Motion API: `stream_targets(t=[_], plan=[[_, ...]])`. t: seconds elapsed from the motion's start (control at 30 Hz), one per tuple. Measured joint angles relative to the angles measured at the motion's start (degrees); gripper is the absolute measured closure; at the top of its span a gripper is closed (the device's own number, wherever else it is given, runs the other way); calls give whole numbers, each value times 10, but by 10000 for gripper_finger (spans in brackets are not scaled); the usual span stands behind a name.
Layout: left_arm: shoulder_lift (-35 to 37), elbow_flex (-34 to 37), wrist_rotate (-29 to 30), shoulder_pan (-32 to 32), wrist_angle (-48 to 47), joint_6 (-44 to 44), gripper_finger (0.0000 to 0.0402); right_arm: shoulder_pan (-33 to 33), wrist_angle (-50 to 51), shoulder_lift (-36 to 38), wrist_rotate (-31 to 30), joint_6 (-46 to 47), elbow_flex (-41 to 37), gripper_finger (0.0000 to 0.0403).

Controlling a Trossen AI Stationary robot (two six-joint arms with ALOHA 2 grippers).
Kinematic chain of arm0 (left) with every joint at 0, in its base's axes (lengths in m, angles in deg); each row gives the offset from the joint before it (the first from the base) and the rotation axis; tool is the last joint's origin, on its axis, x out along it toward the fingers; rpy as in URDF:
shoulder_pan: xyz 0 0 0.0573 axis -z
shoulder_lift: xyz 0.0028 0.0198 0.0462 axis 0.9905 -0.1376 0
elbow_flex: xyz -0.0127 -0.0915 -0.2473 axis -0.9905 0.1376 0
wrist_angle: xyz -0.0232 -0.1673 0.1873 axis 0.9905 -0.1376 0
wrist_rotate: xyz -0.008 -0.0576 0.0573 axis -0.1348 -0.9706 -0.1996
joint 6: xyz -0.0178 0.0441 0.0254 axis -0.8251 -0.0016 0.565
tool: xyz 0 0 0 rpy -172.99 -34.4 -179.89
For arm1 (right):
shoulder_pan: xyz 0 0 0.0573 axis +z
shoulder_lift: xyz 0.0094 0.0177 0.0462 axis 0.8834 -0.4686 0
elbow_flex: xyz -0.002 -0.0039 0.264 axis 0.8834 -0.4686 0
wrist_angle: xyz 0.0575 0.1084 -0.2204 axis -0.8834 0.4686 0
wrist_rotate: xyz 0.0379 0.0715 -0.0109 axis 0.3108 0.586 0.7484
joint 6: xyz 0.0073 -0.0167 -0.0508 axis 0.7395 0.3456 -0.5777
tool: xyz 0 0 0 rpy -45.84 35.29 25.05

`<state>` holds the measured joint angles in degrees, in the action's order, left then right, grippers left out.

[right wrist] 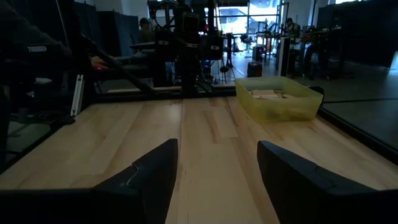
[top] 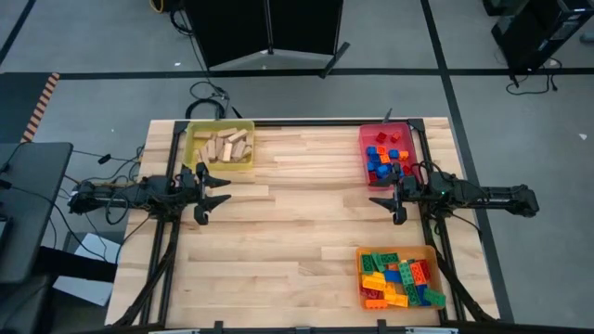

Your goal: Sort blocks by size

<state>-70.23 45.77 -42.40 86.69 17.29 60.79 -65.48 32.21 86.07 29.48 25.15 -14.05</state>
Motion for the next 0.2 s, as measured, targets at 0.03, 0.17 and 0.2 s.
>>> stream_targets(t=[0.03,0.17,0.2], plan=[[0,0,0,0,0,0,177,0,0,0,0,0,0,168],[0,0,0,0,0,0,177,0,0,0,0,0,0,170],[0,0,0,0,0,0,177,0,0,0,0,0,0,171]])
